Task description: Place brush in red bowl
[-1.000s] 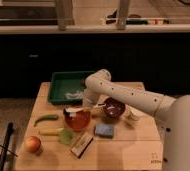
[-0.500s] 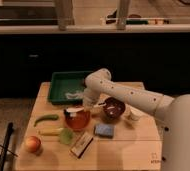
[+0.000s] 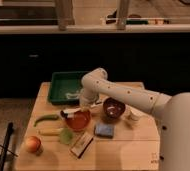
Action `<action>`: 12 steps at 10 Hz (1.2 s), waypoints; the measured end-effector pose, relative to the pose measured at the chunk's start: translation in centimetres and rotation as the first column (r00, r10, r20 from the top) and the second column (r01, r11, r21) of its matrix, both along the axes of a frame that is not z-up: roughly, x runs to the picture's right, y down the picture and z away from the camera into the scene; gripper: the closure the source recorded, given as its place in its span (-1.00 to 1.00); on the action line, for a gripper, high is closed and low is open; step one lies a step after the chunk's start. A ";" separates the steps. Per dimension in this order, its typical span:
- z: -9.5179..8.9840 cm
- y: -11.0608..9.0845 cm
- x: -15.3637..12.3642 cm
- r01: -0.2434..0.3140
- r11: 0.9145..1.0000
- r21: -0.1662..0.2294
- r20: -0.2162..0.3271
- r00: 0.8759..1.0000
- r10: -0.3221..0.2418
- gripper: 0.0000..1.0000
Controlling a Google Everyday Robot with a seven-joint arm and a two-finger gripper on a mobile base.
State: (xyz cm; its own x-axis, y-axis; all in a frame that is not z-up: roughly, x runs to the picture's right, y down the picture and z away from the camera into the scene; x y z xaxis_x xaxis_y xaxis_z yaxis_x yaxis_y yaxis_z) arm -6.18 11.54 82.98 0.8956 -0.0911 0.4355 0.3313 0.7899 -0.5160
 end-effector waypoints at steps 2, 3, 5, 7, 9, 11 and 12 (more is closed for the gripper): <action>-0.5 0.0 -1.1 0.048 0.999 0.010 0.034 0.998 -0.049 0.90; -0.7 0.1 -1.5 0.068 0.998 0.014 0.045 0.997 -0.068 0.90; -1.0 0.3 -1.5 0.133 0.991 0.031 0.078 0.988 -0.135 0.90; -1.2 0.6 -1.9 0.171 0.985 0.033 0.091 0.981 -0.174 0.90; -1.3 1.0 -1.7 0.191 0.981 0.031 0.086 0.977 -0.193 0.90; -1.5 1.1 -1.6 0.194 0.981 0.026 0.069 0.978 -0.195 0.64; -1.6 1.2 -1.5 0.193 0.981 0.024 0.063 0.979 -0.194 0.48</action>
